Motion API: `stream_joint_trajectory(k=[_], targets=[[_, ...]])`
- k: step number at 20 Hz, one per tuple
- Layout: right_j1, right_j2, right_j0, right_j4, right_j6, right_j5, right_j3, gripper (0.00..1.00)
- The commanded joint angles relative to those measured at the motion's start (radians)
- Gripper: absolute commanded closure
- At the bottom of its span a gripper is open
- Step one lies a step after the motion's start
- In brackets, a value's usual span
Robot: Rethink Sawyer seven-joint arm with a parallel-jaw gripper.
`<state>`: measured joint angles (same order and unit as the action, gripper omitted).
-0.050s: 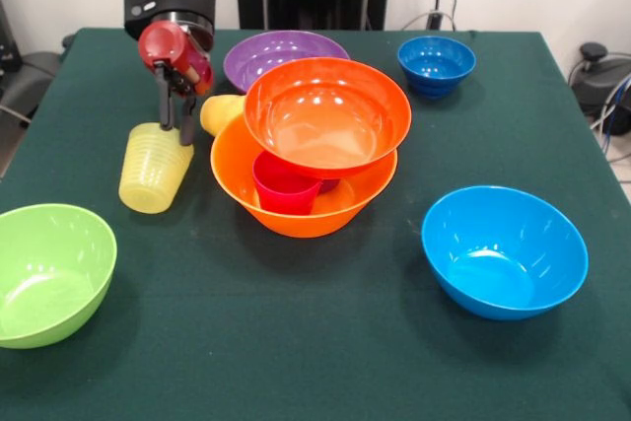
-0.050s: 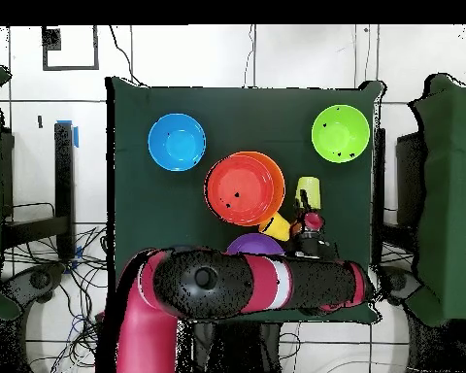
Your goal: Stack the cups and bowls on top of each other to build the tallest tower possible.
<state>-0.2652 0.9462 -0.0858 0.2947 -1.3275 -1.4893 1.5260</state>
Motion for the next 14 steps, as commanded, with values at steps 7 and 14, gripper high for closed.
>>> stream_joint_trajectory(k=[7, 14], targets=[[-0.078, -0.043, -0.064, 0.084, 0.077, -0.108, -0.036, 0.0], [-0.12, -0.032, -0.067, 0.049, 0.112, -0.142, -0.029, 0.0]])
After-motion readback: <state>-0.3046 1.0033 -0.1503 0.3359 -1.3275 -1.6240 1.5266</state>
